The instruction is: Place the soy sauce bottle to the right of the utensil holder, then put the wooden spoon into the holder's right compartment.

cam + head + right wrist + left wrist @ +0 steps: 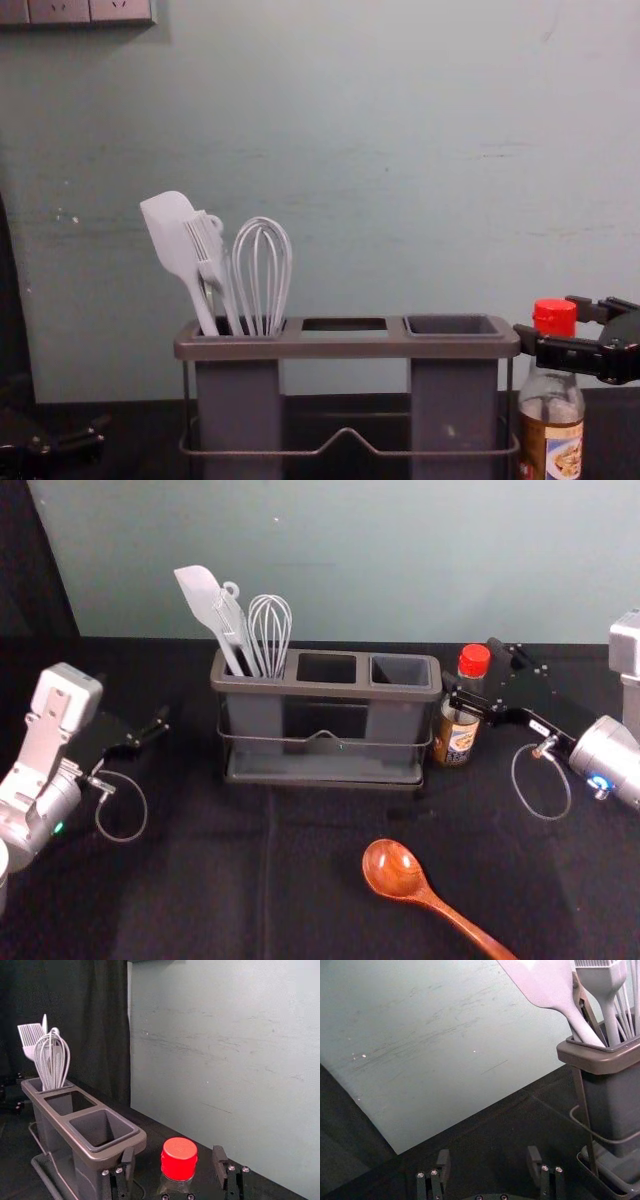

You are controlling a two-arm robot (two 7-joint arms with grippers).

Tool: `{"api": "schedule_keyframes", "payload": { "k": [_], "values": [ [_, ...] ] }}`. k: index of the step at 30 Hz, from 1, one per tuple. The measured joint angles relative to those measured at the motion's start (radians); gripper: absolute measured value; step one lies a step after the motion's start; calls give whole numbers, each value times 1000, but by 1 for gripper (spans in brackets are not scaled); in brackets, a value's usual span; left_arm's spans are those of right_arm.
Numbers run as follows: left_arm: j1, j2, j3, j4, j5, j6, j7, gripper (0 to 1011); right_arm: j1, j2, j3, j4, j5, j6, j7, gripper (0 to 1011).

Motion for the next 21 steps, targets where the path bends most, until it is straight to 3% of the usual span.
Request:
{"api": "schedule_keyframes", "payload": {
  "k": [12, 21],
  "values": [
    [0, 0, 0, 0, 0, 0, 0, 1005, 0, 0, 0, -1, 0, -1, 0, 1004],
    [0, 0, 0, 0, 0, 0, 0, 1005, -24, 12, 21, -57, -6, 4, -20, 1004]
  ]
}}
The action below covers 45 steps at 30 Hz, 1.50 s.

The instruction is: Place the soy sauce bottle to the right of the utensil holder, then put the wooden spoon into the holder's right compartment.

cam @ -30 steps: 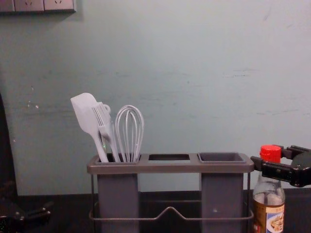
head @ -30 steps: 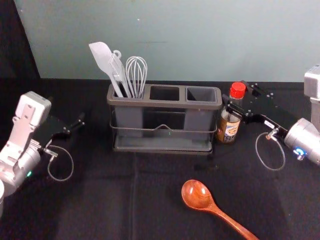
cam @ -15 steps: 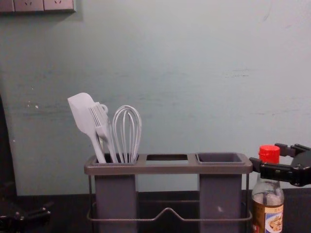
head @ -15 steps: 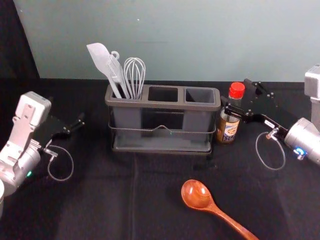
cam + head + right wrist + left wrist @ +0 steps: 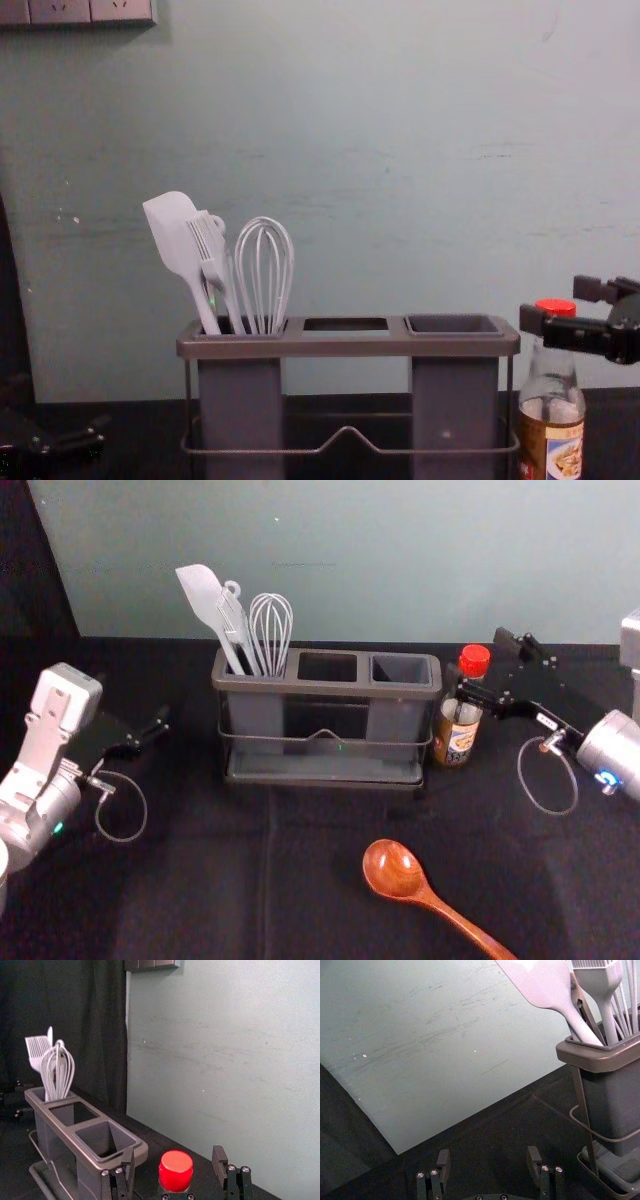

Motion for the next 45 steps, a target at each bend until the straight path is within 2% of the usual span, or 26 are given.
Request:
{"api": "schedule_keyframes", "payload": {
  "k": [10, 15, 19, 21, 25, 30, 34, 35, 38, 39, 41, 42, 45],
  "values": [
    [0, 0, 0, 0, 0, 0, 0, 1005, -55, 41, 45, -130, 24, 9, -11, 1004],
    [0, 0, 0, 0, 0, 0, 0, 1005, -91, 74, 59, -210, 52, -6, 27, 1004],
    [0, 0, 0, 0, 0, 0, 0, 1005, -115, 104, 60, -280, 76, 10, 53, 1004],
    [0, 0, 0, 0, 0, 0, 0, 1005, -130, 126, 57, -329, 84, 37, 56, 1004],
    [0, 0, 0, 0, 0, 0, 0, 1005, -151, 172, 31, -419, 85, 104, 59, 1004],
    [0, 0, 0, 0, 0, 0, 0, 1005, -156, 208, -8, -477, 79, 172, 63, 1004],
    [0, 0, 0, 0, 0, 0, 0, 1005, -143, 244, -66, -522, 77, 290, 70, 1004],
    [0, 0, 0, 0, 0, 0, 0, 1005, -135, 254, -86, -532, 77, 341, 70, 1004],
    [0, 0, 0, 0, 0, 0, 0, 1005, -117, 267, -120, -544, 77, 420, 69, 1004],
    [0, 0, 0, 0, 0, 0, 0, 1005, -101, 274, -143, -549, 77, 471, 70, 1004],
    [0, 0, 0, 0, 0, 0, 0, 1005, -87, 278, -165, -550, 78, 520, 71, 1004],
    [0, 0, 0, 0, 0, 0, 0, 1005, -73, 280, -185, -548, 80, 565, 77, 1004],
    [0, 0, 0, 0, 0, 0, 0, 1005, -56, 281, -214, -541, 83, 615, 83, 1004]
  ]
}}
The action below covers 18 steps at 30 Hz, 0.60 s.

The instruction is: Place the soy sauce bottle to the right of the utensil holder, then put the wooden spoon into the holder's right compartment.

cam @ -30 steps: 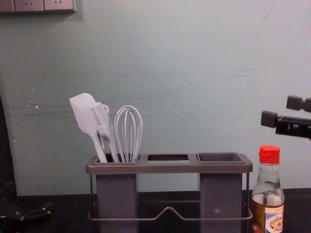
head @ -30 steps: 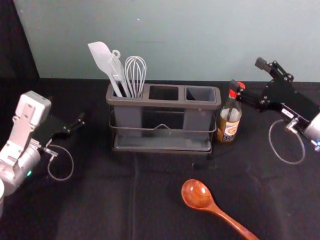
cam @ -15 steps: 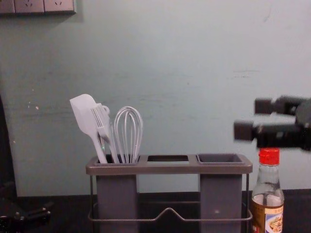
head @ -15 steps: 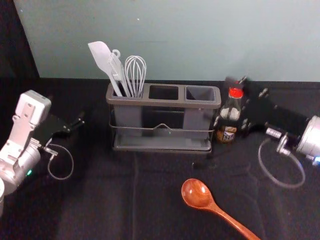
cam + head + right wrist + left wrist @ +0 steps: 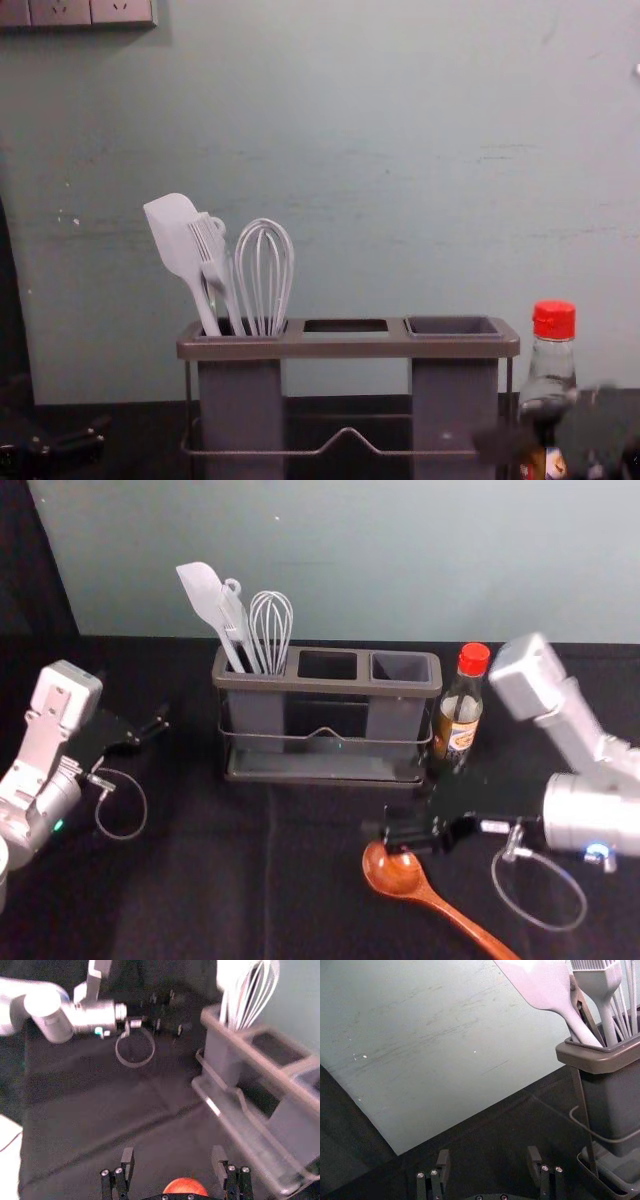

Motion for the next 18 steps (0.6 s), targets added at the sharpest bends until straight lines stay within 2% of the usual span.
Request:
{"api": "schedule_keyframes", "payload": {
  "k": [2, 3, 8, 13, 18],
  "values": [
    [0, 0, 0, 0, 0, 0, 0, 1005, 19, -2, -38, 14, -1, 54, 1, 1004],
    [0, 0, 0, 0, 0, 0, 0, 1005, 19, -2, -38, 14, -1, 54, 1, 1004],
    [0, 0, 0, 0, 0, 0, 0, 1005, 46, -4, -92, 33, -13, 119, -3, 1004],
    [0, 0, 0, 0, 0, 0, 0, 1005, 62, -6, -130, 48, -34, 156, -35, 1004],
    [0, 0, 0, 0, 0, 0, 0, 1005, 64, -6, -154, 59, -65, 166, -65, 1004]
  ]
}}
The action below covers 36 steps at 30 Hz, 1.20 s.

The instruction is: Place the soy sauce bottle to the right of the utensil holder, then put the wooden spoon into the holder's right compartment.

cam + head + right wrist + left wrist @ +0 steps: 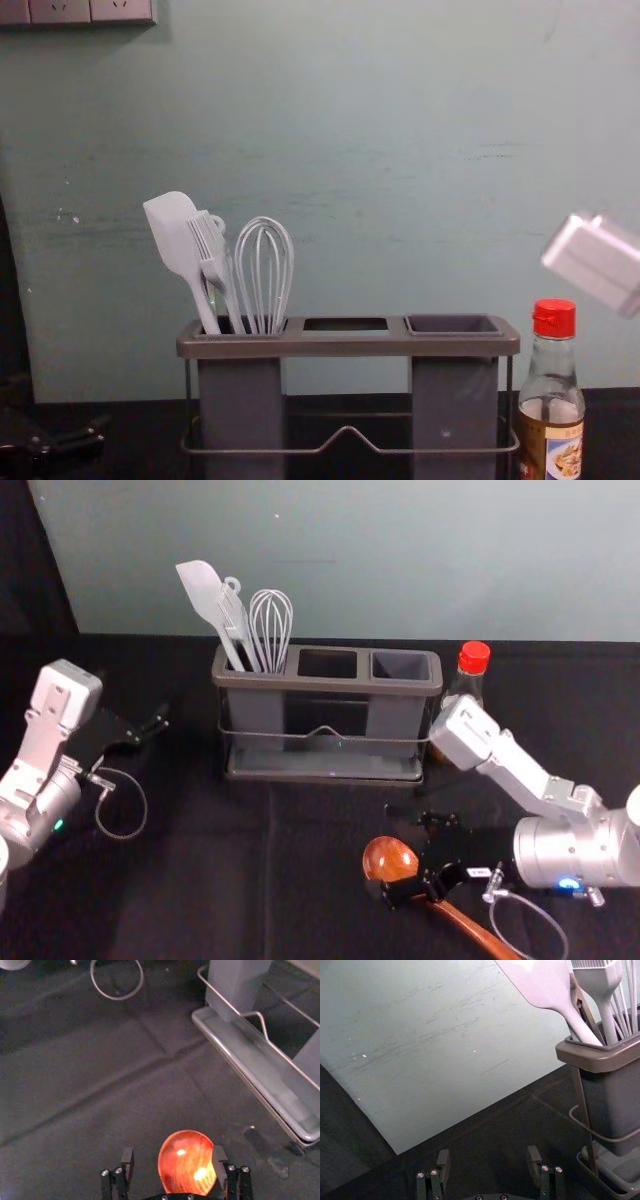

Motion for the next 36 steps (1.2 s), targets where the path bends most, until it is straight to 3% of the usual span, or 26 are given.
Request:
{"api": "schedule_keyframes", "payload": {
  "k": [12, 36],
  "values": [
    [0, 0, 0, 0, 0, 0, 0, 1005, 5, -23, -27, 37, -75, -5, -16, 1004],
    [0, 0, 0, 0, 0, 0, 0, 1005, 3, -83, -21, 108, -142, -11, 12, 1004]
  ]
}}
